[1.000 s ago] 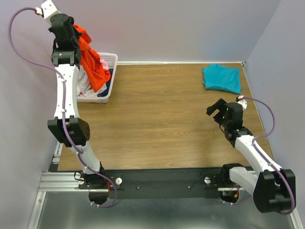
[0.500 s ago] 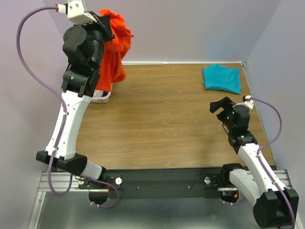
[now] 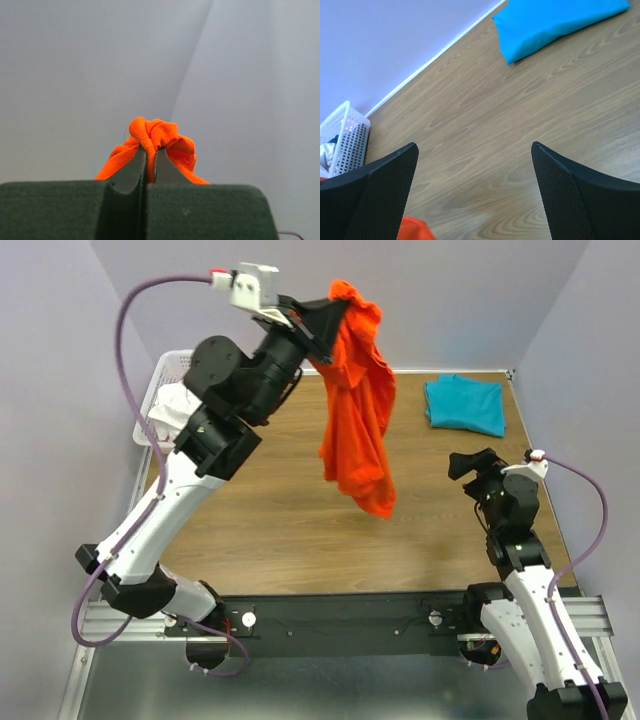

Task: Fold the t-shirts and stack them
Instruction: Move the tshirt to the center of the board, then flatten the tshirt out

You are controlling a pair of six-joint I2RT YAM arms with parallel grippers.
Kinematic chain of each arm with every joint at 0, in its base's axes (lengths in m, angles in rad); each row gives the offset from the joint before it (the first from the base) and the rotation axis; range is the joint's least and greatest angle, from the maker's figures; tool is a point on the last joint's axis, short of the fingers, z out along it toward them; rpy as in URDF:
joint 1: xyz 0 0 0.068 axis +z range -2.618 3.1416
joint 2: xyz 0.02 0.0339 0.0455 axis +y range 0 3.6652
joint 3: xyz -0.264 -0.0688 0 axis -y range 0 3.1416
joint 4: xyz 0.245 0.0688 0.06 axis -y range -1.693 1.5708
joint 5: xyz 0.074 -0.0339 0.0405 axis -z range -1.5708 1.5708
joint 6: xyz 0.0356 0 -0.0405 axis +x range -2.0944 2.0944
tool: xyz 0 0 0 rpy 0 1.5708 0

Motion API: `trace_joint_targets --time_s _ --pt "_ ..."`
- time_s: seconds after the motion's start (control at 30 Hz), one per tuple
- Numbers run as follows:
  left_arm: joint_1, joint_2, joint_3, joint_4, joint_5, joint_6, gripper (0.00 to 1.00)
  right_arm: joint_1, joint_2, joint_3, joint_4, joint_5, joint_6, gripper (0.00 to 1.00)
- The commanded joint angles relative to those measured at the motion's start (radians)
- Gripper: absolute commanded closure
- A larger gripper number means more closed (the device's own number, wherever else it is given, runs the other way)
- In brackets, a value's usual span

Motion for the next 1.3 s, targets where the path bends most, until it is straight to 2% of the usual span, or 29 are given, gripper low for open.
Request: trace_joint_targets --time_s 0.0,0.13,0.23,0.27,0.33,0.37,0.4,0.43,0.47,0.5,0.53,0.6,0.7,0.87,1.0,1.03,1.17,1.27 --pt "-0.048 0.027 -0.055 0.092 -0.043 -0.066 1.0 0.004 -0.049 -0.02 -0.079 0.06 -0.014 0.0" --pt "-0.048 0.001 -0.216 0.135 -0.11 -0.102 1.0 0.004 -0.049 -0.009 -0.104 0.059 -0.013 0.0" --pt "-0.038 -0.046 -0.386 0.108 -0.357 -0.14 0.98 0.004 -0.025 -0.008 -0.11 0.053 -0.008 0.0" --pt "-0.024 -0.057 -0.433 0.097 -0.408 -0.166 0.93 0.004 -0.014 -0.008 -0.11 0.051 -0.007 0.0" --pt "0.08 -0.074 -0.579 0.051 -0.441 -0.232 0.88 0.004 0.021 -0.002 -0.111 0.042 -0.007 0.0" --pt "0.129 -0.07 -0.665 0.035 -0.407 -0.284 0.79 0.003 0.035 0.003 -0.111 0.028 -0.008 0.0" --pt "0.251 -0.035 -0.693 0.0 -0.379 -0.31 0.68 0.004 0.055 0.006 -0.111 0.016 -0.013 0.0" --pt "0.299 -0.01 -0.713 -0.021 -0.346 -0.327 0.46 0.003 0.067 0.009 -0.111 0.011 -0.017 0.0" --pt "0.35 0.022 -0.708 -0.102 -0.274 -0.35 0.18 0.003 0.076 0.011 -0.111 0.001 -0.016 0.0" --pt "0.382 0.054 -0.699 -0.141 -0.252 -0.352 0.08 0.004 0.084 0.014 -0.111 -0.004 -0.019 0.0" --pt "0.412 0.106 -0.692 -0.17 -0.252 -0.354 0.04 0.003 0.099 0.017 -0.111 -0.018 -0.02 0.0" --pt "0.413 0.131 -0.687 -0.204 -0.289 -0.358 0.02 0.004 0.115 0.02 -0.111 -0.035 -0.024 0.0" --pt "0.413 0.117 -0.728 -0.181 -0.247 -0.355 0.02 0.003 0.154 0.034 -0.111 -0.079 -0.036 0.0" --pt "0.38 0.003 -0.871 -0.141 -0.169 -0.383 0.02 0.006 0.239 0.051 -0.107 -0.177 -0.036 0.0" --pt "0.239 -0.065 -1.006 -0.098 -0.14 -0.396 0.02 0.013 0.303 0.063 -0.108 -0.202 -0.024 0.0" --pt "0.157 -0.067 -1.021 -0.092 -0.135 -0.398 0.02 0.013 0.311 0.064 -0.107 -0.209 -0.018 0.0" --pt "0.013 0.001 -1.009 -0.115 -0.108 -0.392 0.02 0.013 0.34 0.061 -0.111 -0.234 0.002 0.0" --pt "-0.054 0.057 -1.001 -0.112 -0.103 -0.394 0.02 0.013 0.34 0.054 -0.119 -0.239 0.015 0.0"
